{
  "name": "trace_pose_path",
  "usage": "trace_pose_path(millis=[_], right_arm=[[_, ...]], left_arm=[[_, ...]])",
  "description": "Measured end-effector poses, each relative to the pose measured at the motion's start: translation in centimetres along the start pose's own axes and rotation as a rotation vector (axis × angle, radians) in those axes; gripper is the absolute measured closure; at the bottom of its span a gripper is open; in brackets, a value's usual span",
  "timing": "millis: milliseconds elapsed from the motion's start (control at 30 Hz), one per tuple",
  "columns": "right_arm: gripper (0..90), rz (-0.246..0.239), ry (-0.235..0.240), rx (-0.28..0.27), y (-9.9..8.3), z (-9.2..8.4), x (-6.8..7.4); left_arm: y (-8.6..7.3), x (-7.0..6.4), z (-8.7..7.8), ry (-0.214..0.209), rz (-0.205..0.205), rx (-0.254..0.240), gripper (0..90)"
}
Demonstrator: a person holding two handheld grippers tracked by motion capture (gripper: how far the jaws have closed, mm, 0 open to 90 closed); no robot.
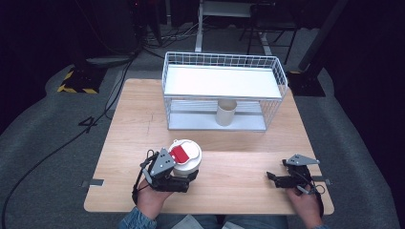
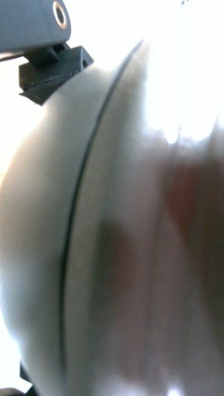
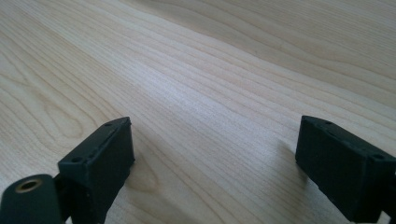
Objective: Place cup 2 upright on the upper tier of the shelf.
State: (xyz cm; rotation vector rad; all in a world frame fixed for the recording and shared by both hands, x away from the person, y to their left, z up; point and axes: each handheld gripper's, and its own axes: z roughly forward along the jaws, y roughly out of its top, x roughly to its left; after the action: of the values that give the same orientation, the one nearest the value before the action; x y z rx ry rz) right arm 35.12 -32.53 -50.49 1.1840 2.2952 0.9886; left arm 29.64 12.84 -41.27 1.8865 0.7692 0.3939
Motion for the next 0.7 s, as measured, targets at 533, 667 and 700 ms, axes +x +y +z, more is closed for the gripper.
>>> trace_pose_path(millis=[533,667,700], right_arm=[[11.3,0.004,-0.005,0.002,0.0,0.0,0.0],[11.3,0.005,-0.007,0.001,0.0,0.0,0.0],[11.3,0.005,-0.007,0.001,0.0,0.0,0.0]], left_arm=[[3.7,0.4,-0.9,-0.032,0.018,-0.025,9.5],[4.6,0.7,-0.9,-0.050,0.005,-0.035,9.5],[4.7,0.8,-0.9,-0.055,0.000,-0.039,9.5]])
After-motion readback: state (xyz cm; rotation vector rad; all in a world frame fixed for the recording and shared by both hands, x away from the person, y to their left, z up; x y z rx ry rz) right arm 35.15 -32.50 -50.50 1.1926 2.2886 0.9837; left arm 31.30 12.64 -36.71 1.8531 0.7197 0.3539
